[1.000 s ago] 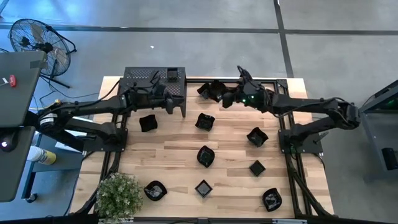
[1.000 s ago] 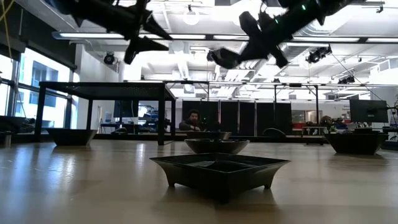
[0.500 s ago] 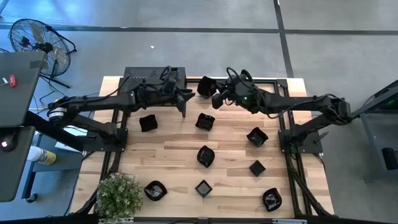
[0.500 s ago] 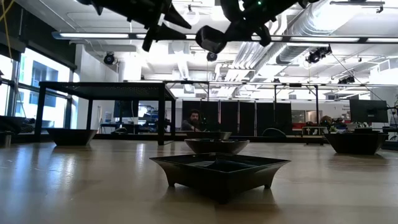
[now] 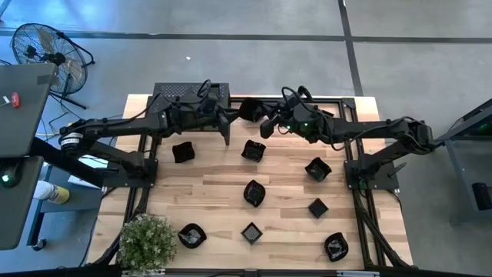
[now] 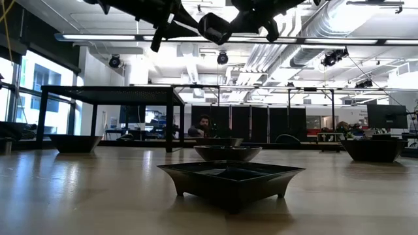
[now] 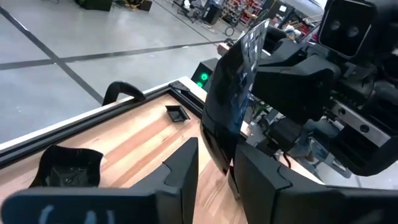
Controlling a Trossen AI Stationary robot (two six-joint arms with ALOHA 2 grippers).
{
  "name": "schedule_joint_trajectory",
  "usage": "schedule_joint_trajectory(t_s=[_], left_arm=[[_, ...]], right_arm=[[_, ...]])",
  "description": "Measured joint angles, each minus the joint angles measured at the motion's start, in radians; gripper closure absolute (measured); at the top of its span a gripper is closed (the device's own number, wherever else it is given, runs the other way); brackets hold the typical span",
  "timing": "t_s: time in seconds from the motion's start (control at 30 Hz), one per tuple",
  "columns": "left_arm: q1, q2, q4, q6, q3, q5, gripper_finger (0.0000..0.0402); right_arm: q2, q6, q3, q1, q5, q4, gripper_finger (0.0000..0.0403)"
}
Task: Pick & Place Mini shaped plates
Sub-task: Put the leaf-shaped plate on the shelf
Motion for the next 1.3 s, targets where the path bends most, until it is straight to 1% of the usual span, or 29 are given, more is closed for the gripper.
schedule_joint_trajectory(t_s=[0.13, 0.27, 0.3, 0.4, 0.5, 0.57, 0.67, 0.73, 0.8, 0.93, 1.07, 1.17, 1.3], left_arm=[[0.0, 0.0, 0.001, 0.0, 0.0, 0.0, 0.0332], [0.002, 0.0, 0.0, 0.001, -0.002, -0.01, 0.0385], [0.003, 0.0, 0.0, 0.001, -0.002, -0.012, 0.0393], [0.017, -0.017, -0.028, -0.004, 0.002, -0.014, 0.0393], [0.056, -0.041, -0.17, 0.026, 0.052, 0.014, 0.0398], [0.096, -0.056, -0.309, 0.078, 0.109, 0.043, 0.0399], [0.187, -0.069, -0.564, 0.194, 0.225, 0.147, 0.04], [0.257, -0.069, -0.764, 0.285, 0.315, 0.22, 0.04], [0.332, -0.065, -0.953, 0.384, 0.401, 0.268, 0.04], [0.465, -0.02, -1.276, 0.564, 0.539, 0.287, 0.0401], [0.549, 0.06, -1.431, 0.723, 0.608, 0.326, 0.0401], [0.555, 0.144, -1.465, 0.847, 0.638, 0.334, 0.0401], [0.55, 0.261, -1.506, 0.995, 0.702, 0.292, 0.0401]], right_arm=[[0.0, -0.006, 0.0, 0.0, -0.031, 0.001, 0.0398], [0.0, -0.003, 0.0, 0.0, -0.039, 0.014, 0.0379], [0.0, 0.0, 0.0, 0.001, -0.041, 0.015, 0.0373], [-0.004, -0.001, 0.0, 0.001, -0.043, 0.01, 0.0349], [-0.017, 0.0, 0.0, 0.001, -0.044, 0.005, 0.0323], [-0.033, -0.001, 0.0, 0.001, -0.04, -0.013, 0.0308], [-0.057, -0.016, 0.0, -0.001, -0.042, -0.044, 0.0292], [-0.068, -0.029, 0.0, -0.001, -0.043, -0.059, 0.0289], [-0.079, -0.046, 0.0, -0.001, -0.047, -0.075, 0.0292], [-0.08, -0.07, 0.0, -0.001, -0.069, -0.077, 0.0307], [-0.08, -0.075, 0.0, -0.001, -0.088, -0.076, 0.0325], [-0.08, -0.096, 0.0, -0.001, -0.091, -0.076, 0.0338], [-0.08, -0.106, 0.0, -0.001, -0.115, -0.076, 0.0354]])
